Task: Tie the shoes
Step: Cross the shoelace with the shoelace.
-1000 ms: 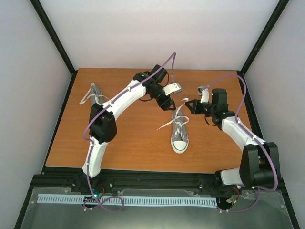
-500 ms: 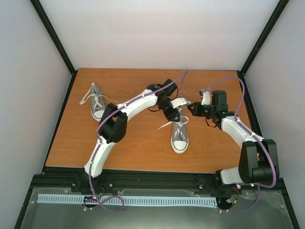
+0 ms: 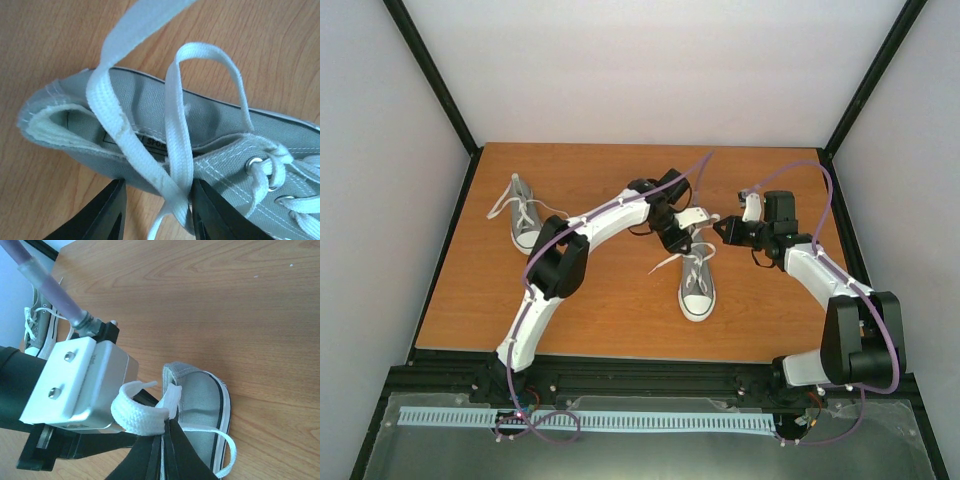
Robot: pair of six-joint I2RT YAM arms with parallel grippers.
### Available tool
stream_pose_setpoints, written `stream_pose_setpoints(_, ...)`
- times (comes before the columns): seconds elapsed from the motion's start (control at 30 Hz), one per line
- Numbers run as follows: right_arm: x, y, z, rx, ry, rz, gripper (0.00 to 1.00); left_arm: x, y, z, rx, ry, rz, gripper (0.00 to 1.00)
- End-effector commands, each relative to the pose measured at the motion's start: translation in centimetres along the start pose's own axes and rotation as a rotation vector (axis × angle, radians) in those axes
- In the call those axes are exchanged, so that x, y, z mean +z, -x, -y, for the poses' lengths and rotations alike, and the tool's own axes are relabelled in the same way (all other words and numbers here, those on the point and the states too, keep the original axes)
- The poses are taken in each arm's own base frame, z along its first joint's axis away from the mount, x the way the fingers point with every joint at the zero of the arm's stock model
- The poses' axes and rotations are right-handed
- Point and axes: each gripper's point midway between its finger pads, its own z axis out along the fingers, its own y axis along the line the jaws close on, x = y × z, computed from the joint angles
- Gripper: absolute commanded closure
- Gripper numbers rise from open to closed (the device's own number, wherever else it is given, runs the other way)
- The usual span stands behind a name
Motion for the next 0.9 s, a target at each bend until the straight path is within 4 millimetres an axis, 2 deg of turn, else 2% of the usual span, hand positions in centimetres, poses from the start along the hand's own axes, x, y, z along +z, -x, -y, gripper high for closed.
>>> stream_pose_setpoints(0.0, -0.1, 0.0, 0.2, -0.011, -0.01, -0.001, 0.97, 0.8, -1.2, -0.3, 0.022, 0.013, -0.038, 0.63)
stream_pose_setpoints(0.1, -0.1, 0.0, 0.3, -0.011, -0.013, -0.005, 0.97, 0.9, -1.2, -0.1, 0.021, 0.0, -0.038, 0.75)
stream_pose_setpoints(0.2, -0.1, -0.3, 0.5, -0.009, -0.021, -0.018, 0.97, 0.1, -0.6, 0.2, 0.017, -0.005, -0.02, 0.95)
stream_pose_setpoints(0.23, 0.0, -0.4, 0.5, -0.007, -0.021, -0.024, 0.97, -0.3, -0.2, 0.4, 0.016, -0.005, -0.004, 0.99)
stream_pose_setpoints(0.4, 0.6, -1.2, 0.5, 0.004, 0.004, -0.073, 0.97, -4.0, 2.4, 2.2, 0.046, -0.034, 0.096, 0.99)
stream_pose_setpoints(0.53, 1.2, -1.9, 0.4, 0.014, 0.033, -0.124, 0.97, -6.1, 3.2, 3.7, 0.09, -0.063, 0.132, 0.99)
stream_pose_setpoints(0.77, 2.1, -3.5, 0.3, -0.006, 0.021, -0.207, 0.97, -7.3, 3.3, 5.2, 0.129, -0.099, 0.137, 0.99)
stream_pose_setpoints(0.87, 2.1, -3.4, 0.8, -0.008, -0.017, -0.216, 0.97, -8.0, 3.3, 6.1, 0.168, -0.119, 0.14, 0.99)
